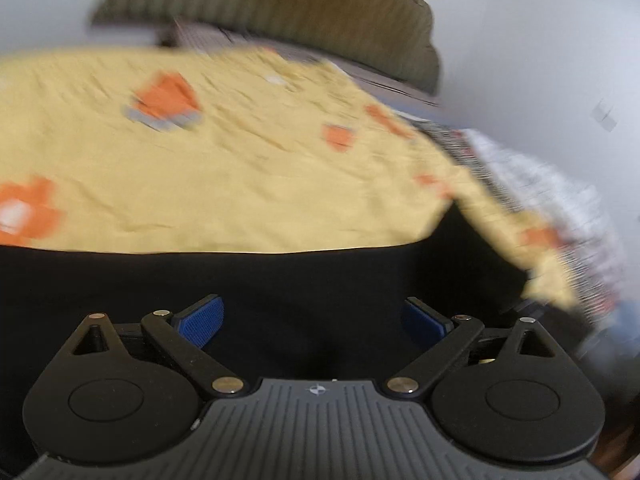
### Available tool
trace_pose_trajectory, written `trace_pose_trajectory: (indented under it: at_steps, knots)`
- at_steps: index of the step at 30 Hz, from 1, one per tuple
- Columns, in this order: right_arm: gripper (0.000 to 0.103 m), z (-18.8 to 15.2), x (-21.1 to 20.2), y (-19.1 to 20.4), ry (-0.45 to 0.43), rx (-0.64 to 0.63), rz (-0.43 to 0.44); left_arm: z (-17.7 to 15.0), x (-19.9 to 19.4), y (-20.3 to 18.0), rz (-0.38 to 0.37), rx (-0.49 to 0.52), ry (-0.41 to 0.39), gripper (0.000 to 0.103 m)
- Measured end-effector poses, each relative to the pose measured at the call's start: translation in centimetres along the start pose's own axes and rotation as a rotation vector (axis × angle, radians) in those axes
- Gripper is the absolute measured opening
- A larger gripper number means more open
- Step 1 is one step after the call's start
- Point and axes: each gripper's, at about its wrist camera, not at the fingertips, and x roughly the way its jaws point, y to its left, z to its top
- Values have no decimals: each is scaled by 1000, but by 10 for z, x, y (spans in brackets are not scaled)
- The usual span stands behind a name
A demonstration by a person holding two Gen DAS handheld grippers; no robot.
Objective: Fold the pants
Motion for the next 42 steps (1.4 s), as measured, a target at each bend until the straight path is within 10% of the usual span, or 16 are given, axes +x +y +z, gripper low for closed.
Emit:
trace_pose_trajectory:
  at_steps: [5, 11, 16, 19, 22, 26, 34, 42]
  knots:
    - [9, -4, -6, 32, -19, -153, 22, 25, 43, 2, -290, -274, 147, 97]
    - [9, -14, -21, 60, -50, -340, 47, 37, 94, 0, -325, -422, 217, 94]
    - [9, -23, -22, 68, -49, -451, 42, 34, 122, 8, -336, -496, 315, 17]
    - [19, -32, -12, 76, -33, -522, -9, 35, 114, 3, -280, -421, 261, 8]
    - [49, -38, -3, 86, -41, -581, -60, 36, 93, -4, -236, -343, 202, 7]
    - [17, -26, -17, 96, -96, -544, 7, 35, 44, -6, -125, -205, 100, 5]
    - [14, -9, -40, 154, -171, -576, 200, 29, -46, 39, 167, -88, 6, 6]
    - [14, -27, -27, 214, -110, -682, 364, 15, -64, 112, 368, -126, 83, 10]
